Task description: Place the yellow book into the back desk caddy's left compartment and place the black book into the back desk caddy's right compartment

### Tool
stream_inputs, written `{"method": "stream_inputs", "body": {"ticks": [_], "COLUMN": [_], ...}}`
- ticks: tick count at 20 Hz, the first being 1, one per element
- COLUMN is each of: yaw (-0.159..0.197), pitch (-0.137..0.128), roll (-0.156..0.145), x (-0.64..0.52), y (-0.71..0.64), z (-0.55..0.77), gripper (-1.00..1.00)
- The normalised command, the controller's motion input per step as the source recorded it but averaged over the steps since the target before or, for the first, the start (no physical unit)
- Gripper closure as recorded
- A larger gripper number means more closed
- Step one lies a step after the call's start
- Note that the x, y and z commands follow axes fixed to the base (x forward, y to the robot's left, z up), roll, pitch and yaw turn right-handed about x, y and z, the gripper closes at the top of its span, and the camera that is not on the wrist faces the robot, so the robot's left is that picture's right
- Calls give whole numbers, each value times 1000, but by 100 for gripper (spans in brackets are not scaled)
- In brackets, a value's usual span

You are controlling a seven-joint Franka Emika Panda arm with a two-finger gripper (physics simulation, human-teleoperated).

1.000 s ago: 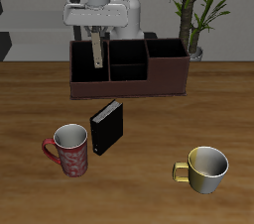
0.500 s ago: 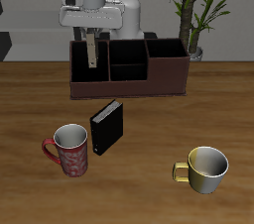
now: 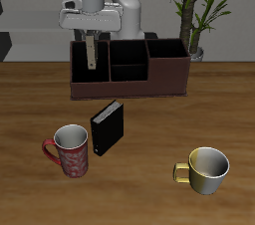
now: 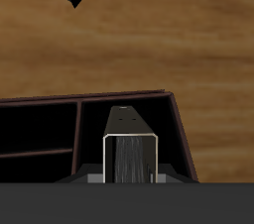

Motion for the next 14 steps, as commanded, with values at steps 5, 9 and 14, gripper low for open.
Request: {"method": "stream_inputs", "body": {"ticks": [5, 9, 14], "yaw": [-2, -17, -7], "pitch": [9, 37, 20], "roll": [0, -13, 12], "x": [1, 47, 34], "y": [-32, -12, 21], "z": [-83, -182, -160], "gripper": [100, 100, 100]}}
